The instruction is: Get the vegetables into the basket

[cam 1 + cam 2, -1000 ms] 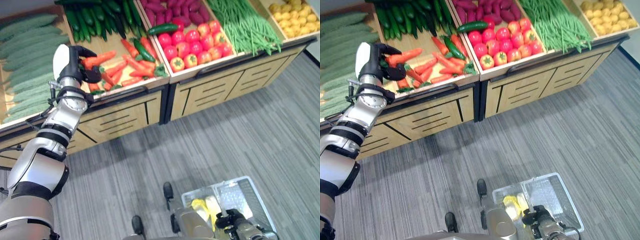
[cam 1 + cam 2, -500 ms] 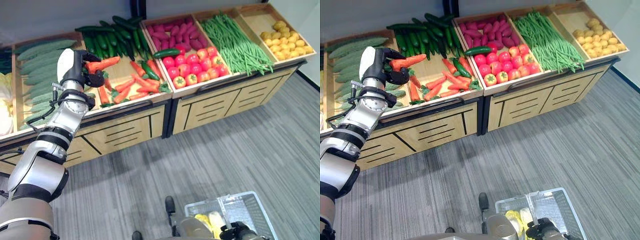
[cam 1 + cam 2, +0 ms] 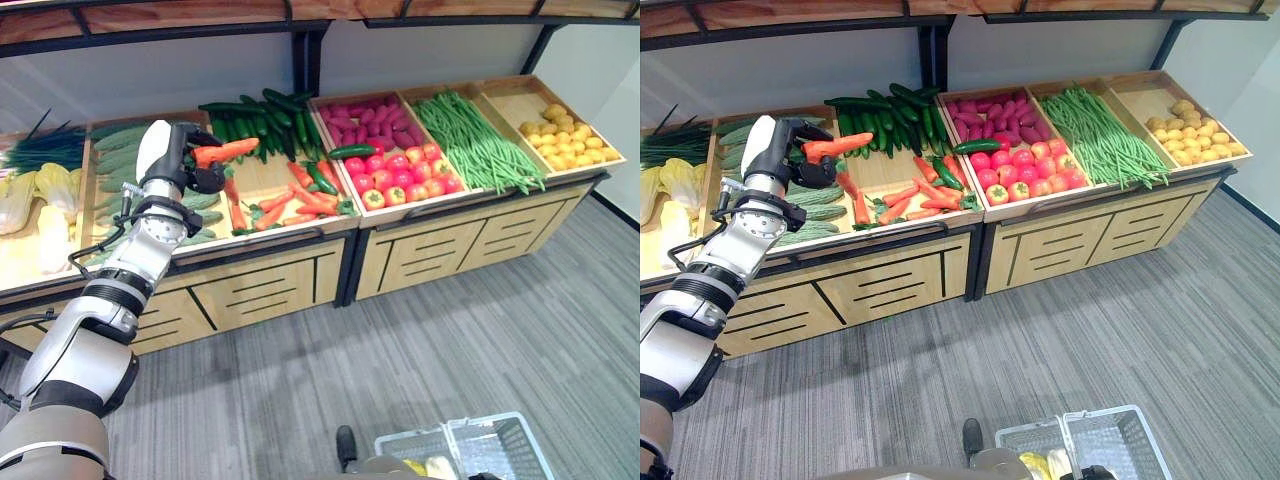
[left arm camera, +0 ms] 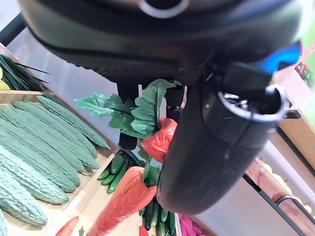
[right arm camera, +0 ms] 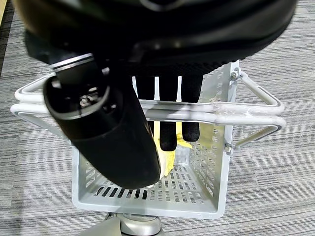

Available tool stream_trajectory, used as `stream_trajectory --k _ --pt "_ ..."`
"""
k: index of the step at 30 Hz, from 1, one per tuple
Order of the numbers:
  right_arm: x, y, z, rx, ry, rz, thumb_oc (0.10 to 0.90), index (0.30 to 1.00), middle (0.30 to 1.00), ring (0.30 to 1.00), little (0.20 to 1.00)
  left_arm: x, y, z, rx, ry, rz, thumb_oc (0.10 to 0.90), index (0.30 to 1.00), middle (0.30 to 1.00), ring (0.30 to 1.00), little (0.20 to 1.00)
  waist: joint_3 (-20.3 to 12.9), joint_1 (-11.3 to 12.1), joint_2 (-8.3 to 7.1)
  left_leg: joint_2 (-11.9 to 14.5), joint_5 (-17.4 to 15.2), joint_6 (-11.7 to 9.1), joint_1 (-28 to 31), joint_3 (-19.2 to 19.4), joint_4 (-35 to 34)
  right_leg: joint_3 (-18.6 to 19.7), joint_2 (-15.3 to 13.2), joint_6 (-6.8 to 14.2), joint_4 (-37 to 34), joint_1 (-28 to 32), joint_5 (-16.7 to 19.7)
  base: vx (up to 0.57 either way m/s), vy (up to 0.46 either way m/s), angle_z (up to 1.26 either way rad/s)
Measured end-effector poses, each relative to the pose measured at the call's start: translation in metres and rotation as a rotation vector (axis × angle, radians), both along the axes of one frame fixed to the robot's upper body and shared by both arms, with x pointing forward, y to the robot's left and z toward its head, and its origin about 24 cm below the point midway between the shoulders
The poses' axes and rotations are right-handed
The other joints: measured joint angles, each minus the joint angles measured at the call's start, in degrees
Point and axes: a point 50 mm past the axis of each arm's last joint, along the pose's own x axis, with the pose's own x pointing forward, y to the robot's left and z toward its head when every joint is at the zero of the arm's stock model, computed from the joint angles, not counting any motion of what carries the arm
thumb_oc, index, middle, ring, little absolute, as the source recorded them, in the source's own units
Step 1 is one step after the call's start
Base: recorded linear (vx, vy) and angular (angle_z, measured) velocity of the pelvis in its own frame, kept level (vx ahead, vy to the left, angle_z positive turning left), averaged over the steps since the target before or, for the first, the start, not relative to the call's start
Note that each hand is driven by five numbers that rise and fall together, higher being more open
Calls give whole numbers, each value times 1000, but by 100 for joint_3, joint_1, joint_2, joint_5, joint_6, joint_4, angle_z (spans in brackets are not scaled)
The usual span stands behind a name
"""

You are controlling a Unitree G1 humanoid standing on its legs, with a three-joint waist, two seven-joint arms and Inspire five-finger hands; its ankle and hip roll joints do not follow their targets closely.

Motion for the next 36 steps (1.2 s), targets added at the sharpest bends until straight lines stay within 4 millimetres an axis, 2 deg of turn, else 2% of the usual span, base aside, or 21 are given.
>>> stream_trajectory --k 6,14,20,25,30,31,33,34,35,36 --pt "-6 0 -1 0 19 -7 400 300 300 300 300 -3 0 -14 -6 44 3 400 300 300 300 300 -10 -9 1 -20 -14 33 122 -6 -1 -1 -24 26 -1 131 -16 -5 33 1" --pt "-11 -1 -1 1 27 -48 400 300 300 300 300 -9 -5 -43 -48 122 -13 400 300 300 300 300 -85 -17 1 -43 -14 42 131 8 -1 28 -32 52 0 131 -2 -1 15 -1" --pt "-10 -2 -1 0 23 -49 400 300 300 300 300 -11 -12 -45 -61 127 -53 400 300 300 300 300 -87 -62 -3 -77 -35 79 223 122 -1 149 -29 79 -1 170 16 18 20 -10" --pt "-13 -3 -1 -2 23 -78 400 300 300 300 300 -10 -19 -48 -84 134 -70 400 300 300 300 300 -99 -286 -18 -129 -72 133 367 291 -4 329 -33 107 -29 224 -27 10 35 -18" --pt "-11 -4 0 -2 9 -93 400 300 300 300 300 -8 -31 -52 -106 144 -96 400 300 300 300 300 -115 -532 -38 -188 -105 184 422 615 -2 565 -25 174 -29 154 -28 -2 31 -35" --pt "-12 -5 0 -2 6 -111 400 300 300 300 300 -7 -40 -56 -125 152 -119 400 300 300 300 300 -119 -632 -42 -204 -142 201 446 805 -3 633 -7 208 -29 91 -33 -33 50 -54" --pt "-13 -6 0 -6 4 -122 400 300 300 300 300 -7 -50 -61 -137 166 -142 400 300 300 300 300 -116 -733 -48 -250 -147 208 478 947 -2 830 23 264 -28 63 6 -44 52 -58" --pt "-12 -8 1 -8 -2 -133 400 300 300 300 300 -7 -55 -65 -141 181 -158 400 300 300 300 300 -116 -812 -46 -309 -175 228 513 1118 -4 1068 68 313 -3 23 41 -70 57 -65" --pt "-8 -8 2 -9 -14 -130 400 300 300 300 300 -7 -57 -66 -142 188 -165 400 300 300 300 300 -107 -807 -37 -281 -183 234 539 1189 -6 1109 83 313 -4 11 40 -57 40 -90" --pt "-7 -8 2 -11 -17 -130 400 300 300 300 300 -6 -65 -68 -159 193 -183 400 300 300 300 300 -101 -928 -56 -320 -227 243 553 1408 -5 1244 116 313 -20 -73 36 -40 62 -72"
